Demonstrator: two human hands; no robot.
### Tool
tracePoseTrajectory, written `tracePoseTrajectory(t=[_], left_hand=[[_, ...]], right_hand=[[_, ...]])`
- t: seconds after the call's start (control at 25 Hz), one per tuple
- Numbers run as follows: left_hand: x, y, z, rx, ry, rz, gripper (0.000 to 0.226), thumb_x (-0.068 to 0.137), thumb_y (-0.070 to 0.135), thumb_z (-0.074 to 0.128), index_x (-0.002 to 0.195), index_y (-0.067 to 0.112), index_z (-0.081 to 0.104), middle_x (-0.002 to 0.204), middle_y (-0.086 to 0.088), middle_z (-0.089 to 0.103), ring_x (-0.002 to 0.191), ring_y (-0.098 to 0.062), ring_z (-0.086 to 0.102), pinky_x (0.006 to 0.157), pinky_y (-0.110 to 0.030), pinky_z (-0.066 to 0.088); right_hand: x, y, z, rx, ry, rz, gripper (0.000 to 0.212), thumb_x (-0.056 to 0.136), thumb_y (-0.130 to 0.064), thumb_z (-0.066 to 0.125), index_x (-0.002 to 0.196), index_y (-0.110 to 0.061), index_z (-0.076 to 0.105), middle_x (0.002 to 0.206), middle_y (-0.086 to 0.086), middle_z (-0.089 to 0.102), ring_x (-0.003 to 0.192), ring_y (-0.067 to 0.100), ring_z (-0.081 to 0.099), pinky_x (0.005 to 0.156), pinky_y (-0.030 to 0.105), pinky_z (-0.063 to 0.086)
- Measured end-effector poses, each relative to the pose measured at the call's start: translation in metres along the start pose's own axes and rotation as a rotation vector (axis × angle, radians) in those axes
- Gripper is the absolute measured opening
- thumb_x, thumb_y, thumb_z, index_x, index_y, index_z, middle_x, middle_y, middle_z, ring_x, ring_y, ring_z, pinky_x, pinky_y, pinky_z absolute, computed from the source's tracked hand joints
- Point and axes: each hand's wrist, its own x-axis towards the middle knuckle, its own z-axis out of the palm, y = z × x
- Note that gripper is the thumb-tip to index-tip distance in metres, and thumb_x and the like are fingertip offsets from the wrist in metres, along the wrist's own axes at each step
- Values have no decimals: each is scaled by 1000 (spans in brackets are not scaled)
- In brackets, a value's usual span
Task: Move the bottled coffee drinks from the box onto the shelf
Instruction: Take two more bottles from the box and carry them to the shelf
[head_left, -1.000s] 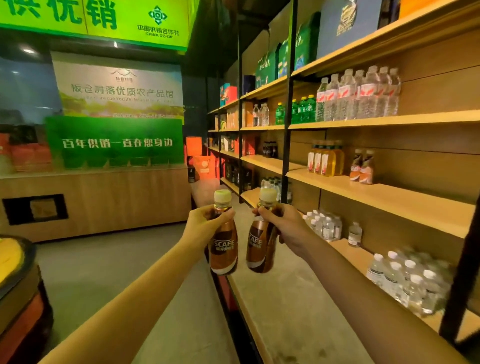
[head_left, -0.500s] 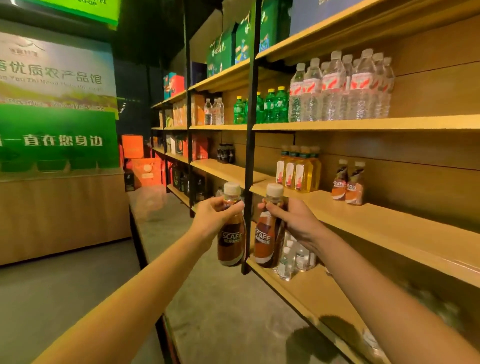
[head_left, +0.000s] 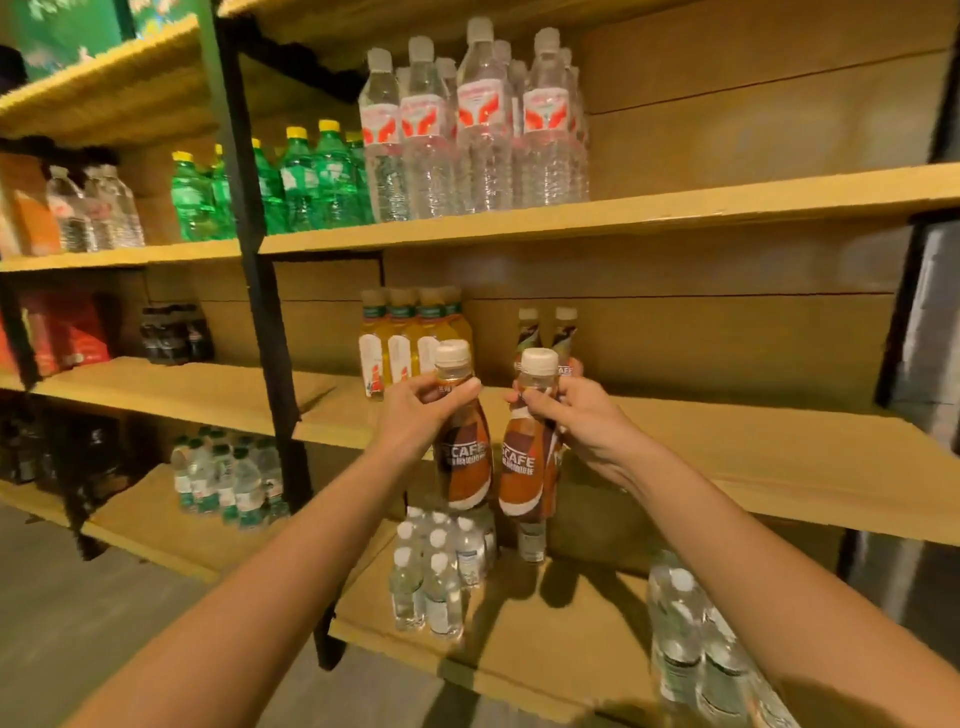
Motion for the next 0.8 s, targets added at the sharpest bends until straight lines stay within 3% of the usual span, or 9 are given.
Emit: tracePoseTrajectory(t=[0.16,0.32,0.44,0.6,0.8], left_hand=[[70,-14,8,-68,-172,32,36,82,23,67,116,12,61,100,2,64,84,-7,60,64,-18,45],[120,-27,19,-114,-260,20,27,83,24,68,108,20,60,93,7,62,82,-7,60,69,-22,48],[146,-39,31,-122,-297,-2,35,83,24,67,116,16,59,100,5,62,93,-12,59,77,-28,47],[164,-56,48,-119,-294,-17,38,84,22,67,120,12,59,101,4,61,90,-11,57,70,-22,45],[189,-70,65,-145,-323,-8,38,83,23,67,119,14,59,100,4,63,87,-10,60,71,-24,47]], right_hand=[[49,3,-2,-87,186,38,9,85,-25,65,93,-22,63,103,8,70,99,22,66,92,37,51],[82,0,-11,-136,238,28,12,88,-25,61,97,-19,64,94,0,72,94,17,68,88,33,52],[102,5,-22,-180,229,48,23,89,-24,59,108,-12,62,94,0,71,92,14,68,83,29,52],[122,21,-39,-222,258,93,30,90,-22,58,116,-6,58,95,1,69,91,14,67,78,25,51],[145,41,-58,-187,242,120,29,90,-25,57,115,-10,59,97,2,70,94,16,68,80,26,52]])
